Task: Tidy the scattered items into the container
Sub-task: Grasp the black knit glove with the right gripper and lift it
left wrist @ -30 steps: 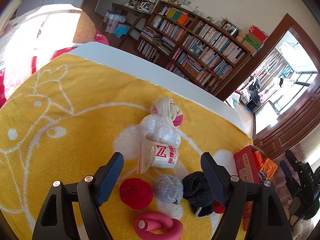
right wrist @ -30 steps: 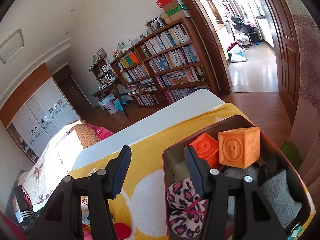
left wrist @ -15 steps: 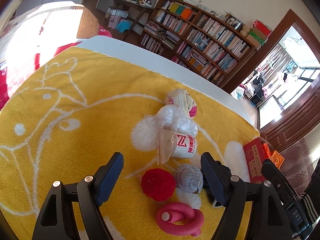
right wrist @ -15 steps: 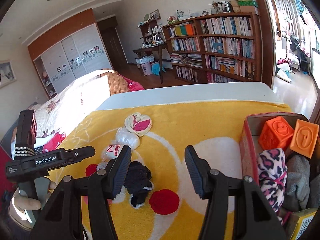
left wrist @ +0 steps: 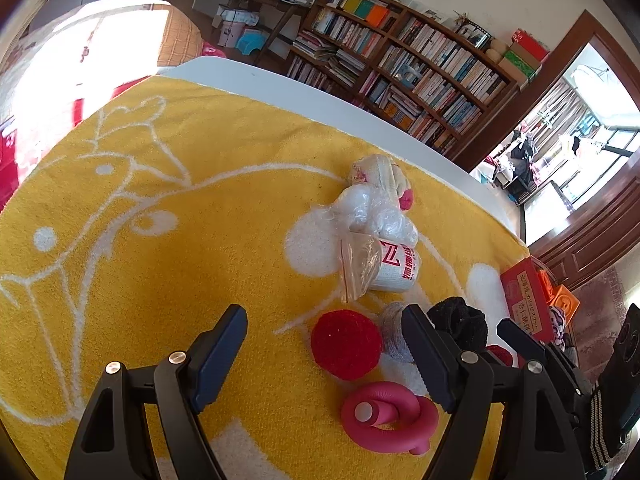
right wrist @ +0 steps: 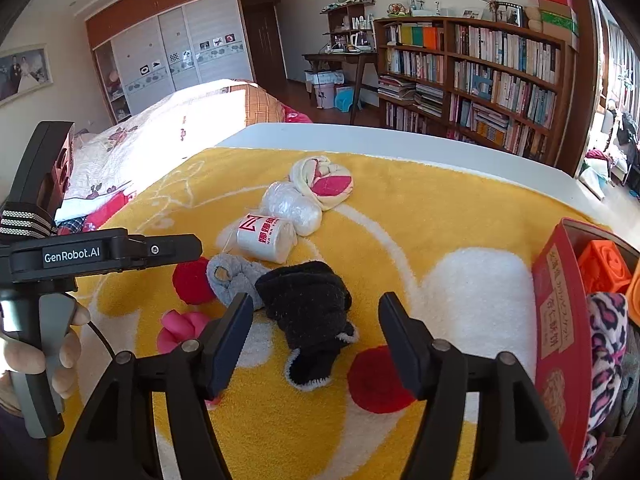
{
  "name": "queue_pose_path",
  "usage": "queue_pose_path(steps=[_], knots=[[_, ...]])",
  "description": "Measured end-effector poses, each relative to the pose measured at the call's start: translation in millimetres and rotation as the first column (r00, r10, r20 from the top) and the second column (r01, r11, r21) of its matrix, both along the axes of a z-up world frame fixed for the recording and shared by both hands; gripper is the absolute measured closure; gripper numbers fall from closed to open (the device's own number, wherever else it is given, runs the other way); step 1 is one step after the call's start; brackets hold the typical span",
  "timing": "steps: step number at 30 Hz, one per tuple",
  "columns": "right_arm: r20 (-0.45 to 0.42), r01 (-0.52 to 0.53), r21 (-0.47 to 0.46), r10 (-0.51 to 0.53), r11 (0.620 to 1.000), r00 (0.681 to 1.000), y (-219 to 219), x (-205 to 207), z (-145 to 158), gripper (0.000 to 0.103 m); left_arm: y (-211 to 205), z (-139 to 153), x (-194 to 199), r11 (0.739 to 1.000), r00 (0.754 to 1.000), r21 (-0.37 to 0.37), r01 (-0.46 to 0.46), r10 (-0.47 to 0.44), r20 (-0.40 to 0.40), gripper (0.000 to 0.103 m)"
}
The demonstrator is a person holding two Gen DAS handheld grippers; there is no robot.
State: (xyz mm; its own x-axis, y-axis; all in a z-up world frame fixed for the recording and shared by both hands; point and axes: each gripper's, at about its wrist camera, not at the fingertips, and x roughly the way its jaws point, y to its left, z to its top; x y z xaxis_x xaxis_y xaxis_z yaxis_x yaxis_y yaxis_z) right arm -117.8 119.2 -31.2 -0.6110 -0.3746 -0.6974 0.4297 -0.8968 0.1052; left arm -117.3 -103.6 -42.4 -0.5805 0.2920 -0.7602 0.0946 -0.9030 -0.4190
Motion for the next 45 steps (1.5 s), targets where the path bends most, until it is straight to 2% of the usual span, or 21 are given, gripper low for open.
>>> queue_pose_path(steps=[13, 15, 17, 19, 21, 23, 29, 33, 34, 36, 38, 42, 45], knots=[[0.022, 0.012, 0.083, -0.014, 0.997, 1.000, -12.1, -8.7, -14.9, 0.034, 6.9, -2.9, -0.3, 1.000, 1.000, -0.001, 0.013, -0.013, 0.010, 0.022], [0.016, 0.007, 0.081, -0.009, 0.997, 1.000, -12.2, -7.0, -13.5, 0.048, 6.3, -3.2, -0.1, 1.000, 1.000, 0.001, 0.015, -0.015, 0.011, 0.022], [0.017, 0.007, 0.069, -0.008, 0.998, 1.000, -11.5, -5.4, -11.6, 0.055, 6.0, -3.5, -0.3, 1.000, 1.000, 0.001, 0.017, -0.017, 0.009, 0.022], [0.023, 0.022, 0.051, -0.023, 0.998, 0.999, -7.8, -4.9, -8.8, 0.057, 5.4, -3.5, -0.6, 1.000, 1.000, 0.006, 0.022, -0.022, 0.009, 0.022], [0.022, 0.040, 0.028, -0.041, 0.999, 0.999, -1.3, -4.9, -4.8, 0.064, 4.9, -3.8, -0.7, 1.000, 1.000, 0.007, 0.029, -0.029, 0.007, 0.022], [0.016, 0.064, 0.005, -0.064, 0.998, 0.998, 6.4, -5.4, 0.0, 0.064, 6.1, -3.7, -0.4, 0.999, 0.999, 0.002, 0.041, -0.041, -0.002, 0.022], [0.030, 0.095, -0.033, -0.094, 0.995, 0.995, 18.9, -9.4, 2.9, 0.064, 14.2, -2.6, -0.2, 0.996, 0.996, -0.044, 0.079, -0.080, -0.036, 0.022], [0.068, 0.061, -0.083, -0.055, 0.995, 0.996, 17.6, -11.5, -1.7, 0.064, 9.4, -5.0, -0.8, 0.998, 0.998, -0.028, 0.062, -0.063, -0.025, 0.022], [0.078, 0.052, -0.097, -0.044, 0.994, 0.996, 16.9, -12.0, -2.9, 0.062, 7.3, -6.1, -1.0, 0.998, 0.998, -0.018, 0.056, -0.056, -0.019, 0.022], [0.090, 0.038, -0.102, -0.029, 0.994, 0.996, 14.2, -12.5, -6.1, 0.045, 4.7, -7.2, -1.7, 0.999, 0.999, -0.006, 0.045, -0.045, -0.011, 0.022], [0.080, 0.030, -0.086, -0.023, 0.996, 0.996, 10.1, -11.8, -8.2, 0.037, 4.3, -7.7, -0.7, 0.999, 0.999, -0.001, 0.042, -0.042, -0.007, 0.022], [0.068, 0.027, -0.048, -0.023, 0.999, 0.997, -2.0, -16.5, -12.7, 0.037, 8.8, -3.7, 0.4, 0.999, 0.998, -0.007, 0.054, -0.054, -0.013, 0.022], [0.071, 0.023, 0.023, -0.025, 0.999, 0.997, -15.7, -25.1, -19.3, 0.036, 11.9, -1.2, 1.2, 0.998, 0.997, -0.011, 0.069, -0.069, -0.019, 0.022]])
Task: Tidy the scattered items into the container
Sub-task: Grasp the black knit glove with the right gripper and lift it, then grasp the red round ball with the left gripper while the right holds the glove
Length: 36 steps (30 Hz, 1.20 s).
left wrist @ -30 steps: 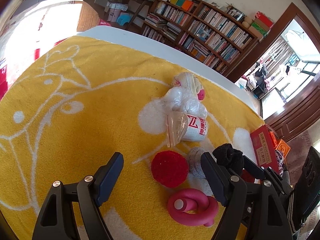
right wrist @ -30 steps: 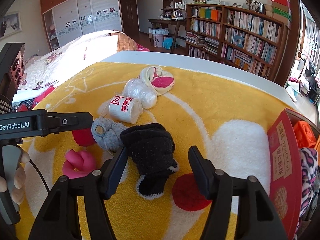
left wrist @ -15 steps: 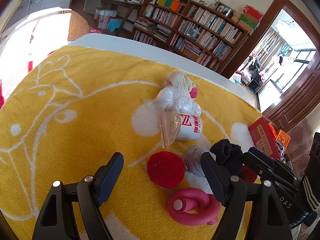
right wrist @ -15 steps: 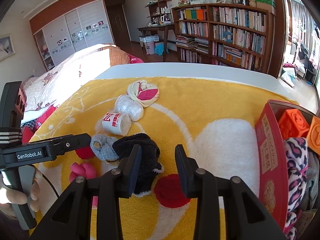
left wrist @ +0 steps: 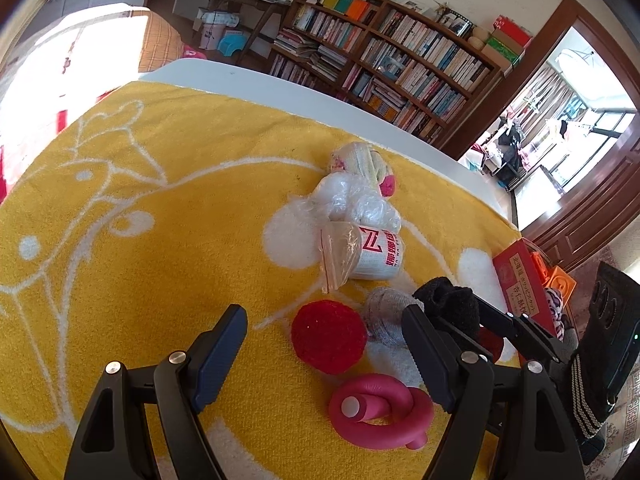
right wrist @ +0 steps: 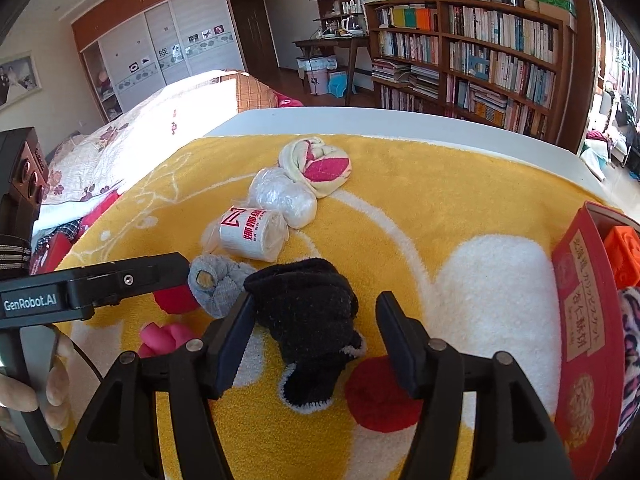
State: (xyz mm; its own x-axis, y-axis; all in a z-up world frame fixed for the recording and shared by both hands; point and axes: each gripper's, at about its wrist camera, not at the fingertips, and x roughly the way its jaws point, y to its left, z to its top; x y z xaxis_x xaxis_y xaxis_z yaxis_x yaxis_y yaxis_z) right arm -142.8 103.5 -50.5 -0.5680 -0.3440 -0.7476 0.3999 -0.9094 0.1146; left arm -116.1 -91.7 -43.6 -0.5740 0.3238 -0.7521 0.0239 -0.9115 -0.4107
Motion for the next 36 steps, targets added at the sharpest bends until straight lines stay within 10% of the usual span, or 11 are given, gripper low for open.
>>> queue_pose_path(steps=[6, 19, 28, 32, 36], knots=[[-0.022, 0.006, -0.002, -0.006, 1.000, 1.000, 2.0, 5.5, 4.5, 0.052, -2.2, -0.7, -0.6, 1.000, 1.000, 0.005, -0.001, 0.001, 0.005, 0.022], [-0.029, 0.099, -0.114, -0.103, 0.989, 0.994, 42.1, 10.3, 24.7, 0.053, 12.8, -5.5, 0.2, 0.979, 0.998, -0.199, 0.053, -0.055, -0.006, 0.022], [-0.048, 0.084, -0.112, -0.090, 0.990, 0.995, 36.9, 15.2, 28.8, 0.053, 19.1, -13.6, -2.4, 0.976, 0.999, -0.212, 0.040, -0.042, -0.005, 0.022], [-0.062, 0.089, -0.114, -0.097, 0.989, 0.993, 37.8, 17.4, 32.5, 0.053, 22.4, -10.5, 0.4, 0.983, 0.998, -0.173, 0.059, -0.064, -0.020, 0.055], [-0.079, 0.102, -0.134, -0.113, 0.986, 0.990, 42.8, 19.6, 39.3, 0.053, 23.6, -5.5, 4.7, 0.985, 0.997, -0.164, 0.055, -0.063, -0.045, 0.063]])
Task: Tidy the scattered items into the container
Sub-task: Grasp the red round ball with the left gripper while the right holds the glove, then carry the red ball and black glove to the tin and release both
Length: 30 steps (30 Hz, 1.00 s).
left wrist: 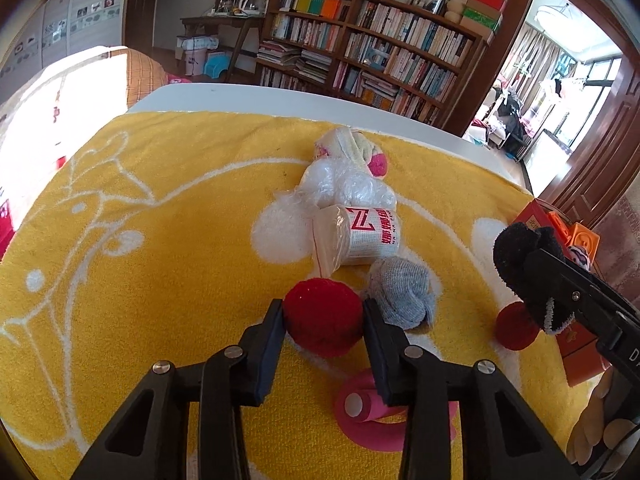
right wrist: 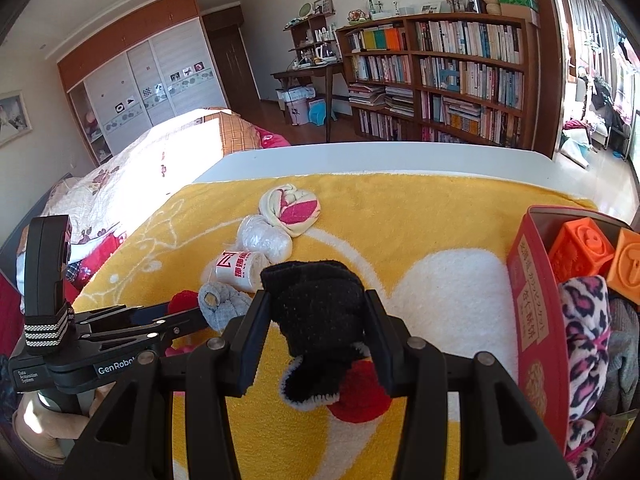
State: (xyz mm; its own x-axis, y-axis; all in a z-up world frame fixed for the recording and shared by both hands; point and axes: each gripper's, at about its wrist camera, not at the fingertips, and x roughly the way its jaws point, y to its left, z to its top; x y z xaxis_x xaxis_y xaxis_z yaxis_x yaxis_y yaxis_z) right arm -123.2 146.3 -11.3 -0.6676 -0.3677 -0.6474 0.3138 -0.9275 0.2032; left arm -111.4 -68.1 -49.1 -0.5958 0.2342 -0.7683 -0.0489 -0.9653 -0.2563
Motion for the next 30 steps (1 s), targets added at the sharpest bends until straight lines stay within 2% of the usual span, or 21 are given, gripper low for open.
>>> queue_pose_path(steps=[10, 16, 22, 27, 30], knots=[[-0.042, 0.048, -0.055, -0.050, 0.997, 0.998, 21.3, 1.8, 19.5, 0.053, -5.0, 9.2, 3.8, 0.999, 0.999, 0.035, -0.019, 0.020, -0.035, 0.063], [-0.082, 0.129, -0.115, -0.139, 0.985, 0.987, 56.4, 3.5, 41.1, 0.053, -5.0, 11.6, 4.2, 0.996, 0.999, 0.088, -0.013, 0.016, -0.030, 0.063], [-0.106, 0.266, -0.155, -0.283, 0.951, 0.953, 106.7, 5.6, 56.8, 0.053, 3.1, 22.4, 8.4, 0.994, 0.999, 0.108, 0.008, -0.003, -0.051, 0.063], [-0.086, 0.349, -0.191, -0.370, 0.917, 0.925, 148.9, 11.7, 60.2, 0.053, 23.5, 37.5, 12.9, 0.993, 0.995, 0.102, 0.058, -0.050, -0.081, 0.063], [-0.064, 0.391, -0.179, -0.407, 0.903, 0.911, 169.4, 13.9, 59.1, 0.052, 40.0, 46.5, 13.8, 0.989, 0.991, 0.109, 0.104, -0.094, -0.093, 0.063]])
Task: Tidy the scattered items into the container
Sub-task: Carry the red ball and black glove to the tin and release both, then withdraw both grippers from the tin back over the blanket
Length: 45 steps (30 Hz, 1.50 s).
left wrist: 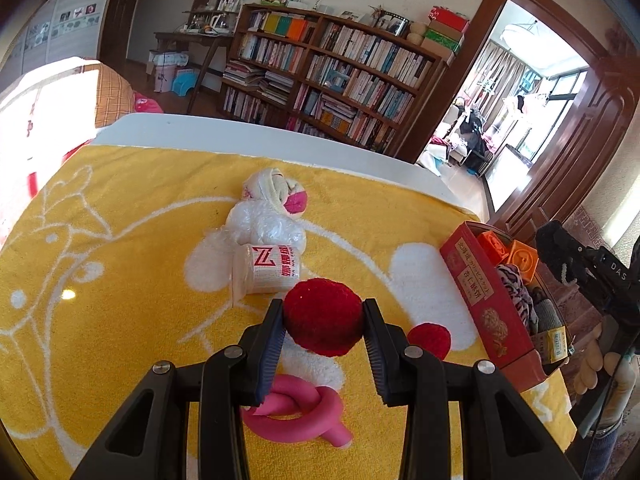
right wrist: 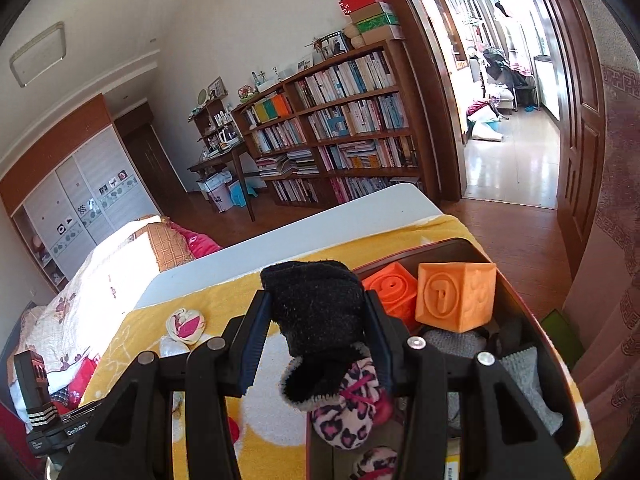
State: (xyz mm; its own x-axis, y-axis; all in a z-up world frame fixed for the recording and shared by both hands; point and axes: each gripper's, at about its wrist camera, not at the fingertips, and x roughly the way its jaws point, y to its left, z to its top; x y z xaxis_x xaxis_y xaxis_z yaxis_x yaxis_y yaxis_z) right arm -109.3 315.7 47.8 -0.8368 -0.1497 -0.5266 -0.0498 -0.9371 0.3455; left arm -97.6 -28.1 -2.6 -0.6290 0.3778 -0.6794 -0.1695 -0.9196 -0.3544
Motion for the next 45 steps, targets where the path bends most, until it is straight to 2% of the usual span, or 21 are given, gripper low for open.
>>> queue_pose_path(steps=[4, 9, 11, 15, 20, 23, 30, 34, 38, 41, 42, 44, 45], knots=[[0.058, 0.048, 0.048, -0.051, 0.998, 0.997, 8.2, -4.3, -7.2, 0.052, 29.5, 11.3, -0.8, 0.998, 0.998, -0.002, 0.068, -0.069, -0.011, 0.063], [0.112, 0.039, 0.070, -0.046, 0.997, 0.993, 6.0, -12.9, -16.6, 0.052, 68.4, 27.9, -0.6, 0.988, 0.988, -0.045, 0.146, -0.148, -0.041, 0.063], [0.122, 0.045, 0.025, -0.047, 0.999, 0.991, 12.2, -13.9, -20.7, 0.052, 83.5, 33.3, -1.2, 0.983, 0.983, -0.057, 0.175, -0.178, -0.051, 0.063], [0.078, 0.048, -0.128, -0.038, 0.991, 0.996, 29.4, -7.2, -20.0, 0.043, 111.7, 42.3, -3.4, 0.971, 0.970, -0.069, 0.230, -0.235, -0.066, 0.063], [0.007, 0.124, -0.144, -0.124, 0.982, 0.992, 42.1, 7.6, -7.2, 0.039, 148.8, 47.9, -7.1, 0.949, 0.947, -0.046, 0.313, -0.316, -0.063, 0.063], [-0.004, 0.169, -0.172, -0.172, 0.971, 0.985, 51.8, 12.4, -4.8, 0.038, 170.5, 50.2, -14.9, 0.936, 0.935, -0.034, 0.349, -0.351, -0.061, 0.063], [-0.012, 0.213, -0.186, -0.219, 0.959, 0.976, 61.3, 17.0, -2.6, 0.038, 219.4, 48.3, -57.5, 0.921, 0.921, 0.003, 0.390, -0.390, -0.016, 0.063], [-0.011, 0.225, -0.186, -0.231, 0.956, 0.973, 65.0, 17.6, -1.9, 0.038, 241.8, 45.0, -78.1, 0.919, 0.919, -0.012, 0.394, -0.394, -0.009, 0.063], [-0.008, 0.229, -0.189, -0.235, 0.955, 0.972, 66.3, 16.7, -3.9, 0.038, 261.2, 39.0, -92.2, 0.918, 0.920, -0.064, 0.391, -0.393, -0.012, 0.062], [-0.009, 0.232, -0.192, -0.238, 0.953, 0.971, 68.2, 16.5, -4.2, 0.038, 262.7, 34.3, -98.7, 0.925, 0.927, -0.052, 0.376, -0.376, 0.016, 0.061], [-0.010, 0.233, -0.192, -0.240, 0.953, 0.971, 68.4, 16.7, -4.5, 0.038, 261.1, 33.7, -98.9, 0.926, 0.927, -0.044, 0.375, -0.375, 0.018, 0.057], [-0.010, 0.236, -0.192, -0.243, 0.952, 0.970, 68.1, 17.7, -5.6, 0.038, 255.6, 34.0, -97.4, 0.932, 0.934, -0.052, 0.358, -0.358, 0.006, 0.032], [-0.009, 0.238, -0.194, -0.244, 0.952, 0.970, 68.1, 17.6, -6.1, 0.038, 251.9, 34.9, -96.1, 0.937, 0.938, -0.057, 0.345, -0.346, -0.005, 0.031]])
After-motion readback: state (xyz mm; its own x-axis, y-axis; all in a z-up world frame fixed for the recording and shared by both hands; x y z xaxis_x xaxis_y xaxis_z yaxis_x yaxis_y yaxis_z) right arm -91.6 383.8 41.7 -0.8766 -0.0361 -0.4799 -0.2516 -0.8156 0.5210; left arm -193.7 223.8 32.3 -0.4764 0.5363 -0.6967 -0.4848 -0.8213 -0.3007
